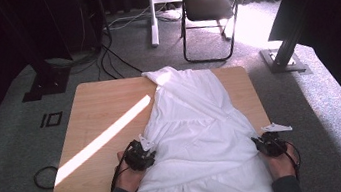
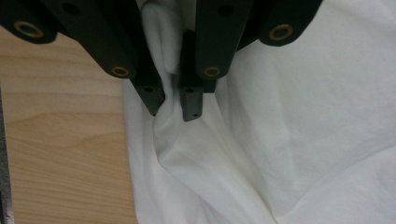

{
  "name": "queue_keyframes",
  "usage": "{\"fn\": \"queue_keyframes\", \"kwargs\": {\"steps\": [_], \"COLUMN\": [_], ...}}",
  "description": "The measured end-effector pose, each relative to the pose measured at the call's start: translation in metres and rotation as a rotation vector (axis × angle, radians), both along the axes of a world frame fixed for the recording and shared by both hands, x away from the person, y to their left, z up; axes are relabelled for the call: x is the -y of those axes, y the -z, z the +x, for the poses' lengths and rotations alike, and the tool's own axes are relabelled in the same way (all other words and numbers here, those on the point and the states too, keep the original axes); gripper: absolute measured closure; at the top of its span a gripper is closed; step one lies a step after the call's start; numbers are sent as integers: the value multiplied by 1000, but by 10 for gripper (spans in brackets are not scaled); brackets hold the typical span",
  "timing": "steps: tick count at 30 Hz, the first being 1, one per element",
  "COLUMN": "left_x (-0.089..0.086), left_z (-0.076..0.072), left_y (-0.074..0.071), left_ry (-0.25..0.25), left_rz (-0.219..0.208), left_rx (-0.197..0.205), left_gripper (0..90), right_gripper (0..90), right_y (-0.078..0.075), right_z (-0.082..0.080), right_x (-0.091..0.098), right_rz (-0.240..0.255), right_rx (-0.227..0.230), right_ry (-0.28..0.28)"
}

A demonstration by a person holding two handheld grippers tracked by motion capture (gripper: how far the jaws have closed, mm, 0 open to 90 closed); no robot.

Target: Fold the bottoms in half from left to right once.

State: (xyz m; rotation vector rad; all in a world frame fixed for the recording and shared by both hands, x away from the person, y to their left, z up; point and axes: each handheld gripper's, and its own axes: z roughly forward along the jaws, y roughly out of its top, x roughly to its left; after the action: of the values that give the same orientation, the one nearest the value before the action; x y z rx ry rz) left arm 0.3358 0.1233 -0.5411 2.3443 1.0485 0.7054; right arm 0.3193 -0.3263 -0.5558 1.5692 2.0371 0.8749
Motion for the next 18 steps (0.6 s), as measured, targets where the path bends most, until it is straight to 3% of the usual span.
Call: {"fn": "queue_keyframes", "kwargs": {"steps": [1, 6, 7, 8, 9, 14, 16, 18], "left_x": [-5, -13, -14, -13, -14, -20, -27, -37], "left_z": [12, 49, 57, 64, 72, 101, 104, 96], "left_y": [0, -1, -1, -1, 0, -3, -7, -16], "left_ry": [-25, -90, -105, -127, -132, -177, -186, -196], "left_rz": [-12, 57, 76, 128, 133, 107, 70, 27], "left_rx": [4, 29, 34, 52, 56, 37, 13, 26], "left_gripper": [654, 678, 688, 715, 717, 673, 603, 581], "right_gripper": [830, 827, 826, 826, 826, 822, 816, 803], "right_y": [0, 0, 0, 0, 0, 0, -1, -2], "right_z": [5, 19, 22, 25, 28, 42, 48, 52], "right_x": [-3, -9, -11, -13, -15, -23, -22, -19], "right_rz": [-6, -2, -3, -4, -4, 6, 2, 5], "right_rx": [5, 6, 7, 9, 10, 22, 13, 4], "right_ry": [0, 5, 4, 3, 6, 2, 17, 28]}}
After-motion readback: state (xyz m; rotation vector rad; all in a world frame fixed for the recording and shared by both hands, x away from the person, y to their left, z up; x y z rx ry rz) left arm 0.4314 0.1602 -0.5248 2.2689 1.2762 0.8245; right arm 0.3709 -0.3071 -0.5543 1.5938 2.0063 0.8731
